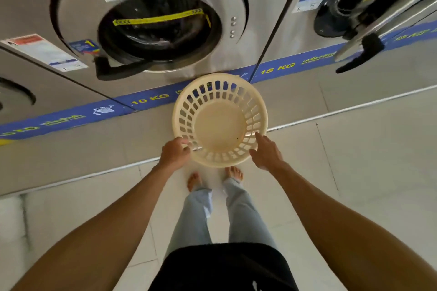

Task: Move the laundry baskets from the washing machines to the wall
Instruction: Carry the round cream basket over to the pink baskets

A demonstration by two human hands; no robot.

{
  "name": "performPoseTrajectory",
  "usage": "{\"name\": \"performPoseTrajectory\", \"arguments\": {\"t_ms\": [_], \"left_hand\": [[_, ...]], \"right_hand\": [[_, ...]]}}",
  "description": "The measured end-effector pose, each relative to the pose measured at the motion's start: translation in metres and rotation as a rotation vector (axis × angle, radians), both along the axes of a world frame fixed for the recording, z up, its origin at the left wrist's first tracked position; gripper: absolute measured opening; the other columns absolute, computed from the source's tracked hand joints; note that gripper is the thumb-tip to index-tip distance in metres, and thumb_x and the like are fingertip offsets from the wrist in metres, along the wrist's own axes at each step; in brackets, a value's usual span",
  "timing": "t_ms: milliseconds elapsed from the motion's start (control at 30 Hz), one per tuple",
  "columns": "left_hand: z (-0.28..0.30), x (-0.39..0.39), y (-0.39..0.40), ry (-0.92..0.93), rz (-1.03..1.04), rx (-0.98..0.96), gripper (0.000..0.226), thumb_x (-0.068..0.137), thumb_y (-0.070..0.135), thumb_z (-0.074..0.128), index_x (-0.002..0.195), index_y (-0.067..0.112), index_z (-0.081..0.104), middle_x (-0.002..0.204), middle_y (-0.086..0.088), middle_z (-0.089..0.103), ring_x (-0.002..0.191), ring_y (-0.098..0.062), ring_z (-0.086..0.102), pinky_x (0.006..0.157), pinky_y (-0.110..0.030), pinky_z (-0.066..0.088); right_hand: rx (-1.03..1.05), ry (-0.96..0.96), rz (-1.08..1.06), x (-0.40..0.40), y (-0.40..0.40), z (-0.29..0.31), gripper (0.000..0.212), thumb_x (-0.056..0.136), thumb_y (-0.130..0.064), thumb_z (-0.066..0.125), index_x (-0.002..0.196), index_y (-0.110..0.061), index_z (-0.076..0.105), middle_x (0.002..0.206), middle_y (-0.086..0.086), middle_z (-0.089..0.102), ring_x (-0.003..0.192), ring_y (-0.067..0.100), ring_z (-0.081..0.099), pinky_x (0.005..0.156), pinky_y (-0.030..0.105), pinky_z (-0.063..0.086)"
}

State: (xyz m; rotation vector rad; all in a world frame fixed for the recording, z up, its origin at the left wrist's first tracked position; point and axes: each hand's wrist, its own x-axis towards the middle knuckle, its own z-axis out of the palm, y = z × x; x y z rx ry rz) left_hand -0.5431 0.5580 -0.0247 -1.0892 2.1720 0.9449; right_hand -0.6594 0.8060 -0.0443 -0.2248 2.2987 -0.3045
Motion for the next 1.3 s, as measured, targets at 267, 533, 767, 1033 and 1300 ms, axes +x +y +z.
{"name": "performPoseTrajectory", "arguments": {"t_ms": [267,533,767,1033,1300], "left_hand": [[-0.085,-0.023,0.006,-0.017,0.233,-0.067,0.057,0.090,0.015,0.054,0.145,0.016,0.040,0.134,-0.026,0.049,0.118,-0.041,0.053,0.097,-0.042,0.046],[-0.175,-0.023,-0.014,-0.034,0.282,-0.068,0.089,0.090,0.018,0.058,0.155,0.041,0.002,0.129,-0.028,0.051,0.111,-0.045,0.055,0.087,-0.044,0.048],[-0.188,-0.016,-0.019,-0.042,0.247,-0.126,0.093,0.088,0.021,0.057,0.150,0.054,-0.004,0.129,-0.020,0.059,0.110,-0.044,0.059,0.094,-0.046,0.050],[-0.096,0.041,-0.004,-0.079,0.337,-0.073,0.098,0.080,0.020,0.056,0.147,0.057,-0.005,0.133,-0.018,0.057,0.092,-0.041,0.065,0.077,-0.051,0.059],[-0.005,0.129,0.016,-0.013,0.526,-0.083,0.100,0.084,0.010,0.060,0.147,0.056,-0.004,0.136,-0.011,0.052,0.087,-0.032,0.062,0.065,-0.044,0.063]], "right_hand": [[0.117,0.098,-0.019,-0.051,0.003,-0.089,0.066,0.099,-0.029,0.058,0.156,-0.022,0.025,0.167,0.014,0.012,0.143,0.041,0.034,0.105,0.055,0.044],[0.050,0.170,-0.137,-0.080,-0.001,-0.165,0.092,0.095,-0.023,0.066,0.161,-0.027,0.002,0.169,0.011,0.007,0.142,0.043,0.038,0.102,0.058,0.047],[0.017,0.216,-0.140,-0.079,-0.003,-0.179,0.113,0.088,0.001,0.067,0.160,-0.033,-0.013,0.120,0.016,0.043,0.076,0.030,0.056,0.065,0.043,0.048],[-0.009,0.192,-0.029,-0.043,0.000,-0.082,0.096,0.089,0.000,0.053,0.162,-0.027,-0.003,0.125,0.017,0.040,0.088,0.042,0.060,0.078,0.048,0.048],[-0.030,0.182,0.183,-0.011,-0.021,0.016,0.092,0.092,-0.009,0.056,0.162,-0.028,0.000,0.123,0.017,0.042,0.093,0.041,0.062,0.078,0.050,0.051]]}}
